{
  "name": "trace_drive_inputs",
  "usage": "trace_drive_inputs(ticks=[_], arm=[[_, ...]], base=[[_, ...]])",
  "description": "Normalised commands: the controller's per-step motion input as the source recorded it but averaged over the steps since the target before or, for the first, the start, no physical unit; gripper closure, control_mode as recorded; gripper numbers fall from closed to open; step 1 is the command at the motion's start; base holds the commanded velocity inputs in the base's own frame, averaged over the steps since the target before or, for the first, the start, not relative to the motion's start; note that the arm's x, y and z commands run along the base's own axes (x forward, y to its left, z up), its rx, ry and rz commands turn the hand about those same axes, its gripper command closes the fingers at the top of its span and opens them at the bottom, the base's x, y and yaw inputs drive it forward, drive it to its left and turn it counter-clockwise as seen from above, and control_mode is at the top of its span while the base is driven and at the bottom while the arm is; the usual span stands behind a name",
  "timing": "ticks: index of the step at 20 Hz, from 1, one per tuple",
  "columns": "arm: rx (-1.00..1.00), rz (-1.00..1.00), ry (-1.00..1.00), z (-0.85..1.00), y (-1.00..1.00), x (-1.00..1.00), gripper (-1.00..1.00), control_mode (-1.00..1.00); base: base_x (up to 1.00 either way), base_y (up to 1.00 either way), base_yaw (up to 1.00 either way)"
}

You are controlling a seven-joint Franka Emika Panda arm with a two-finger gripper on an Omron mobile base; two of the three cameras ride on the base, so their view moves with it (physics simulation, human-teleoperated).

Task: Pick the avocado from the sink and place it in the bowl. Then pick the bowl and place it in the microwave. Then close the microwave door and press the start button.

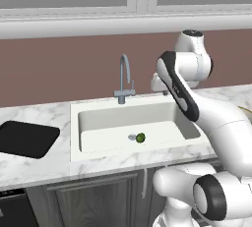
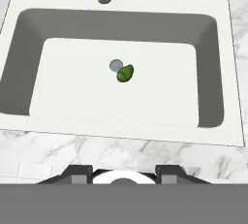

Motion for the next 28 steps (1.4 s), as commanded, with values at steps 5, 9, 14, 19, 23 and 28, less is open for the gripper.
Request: trace_drive_inputs(ticks=[5,9,14,19,23,28], arm=[[0.0,-0.05,0.18,-0.46,0.0,-0.12,-1.0,-1.0],[0.0,-0.07,0.32,-1.0,0.01,-0.22,-1.0,-1.0],[0.14,-0.01,0.31,-1.0,0.02,0.14,-1.0,-1.0],[0.19,-0.01,0.1,-0.87,0.14,0.6,-1.0,-1.0],[0.01,-0.06,-0.06,-0.4,0.14,0.72,-1.0,-1.0],[0.0,-0.05,-0.02,-0.57,0.25,0.68,-1.0,-1.0]], base=[[0.0,0.0,0.0],[0.0,0.0,0.0],[0.0,0.0,0.0],[0.0,0.0,0.0],[0.0,0.0,0.0],[0.0,0.0,0.0]])
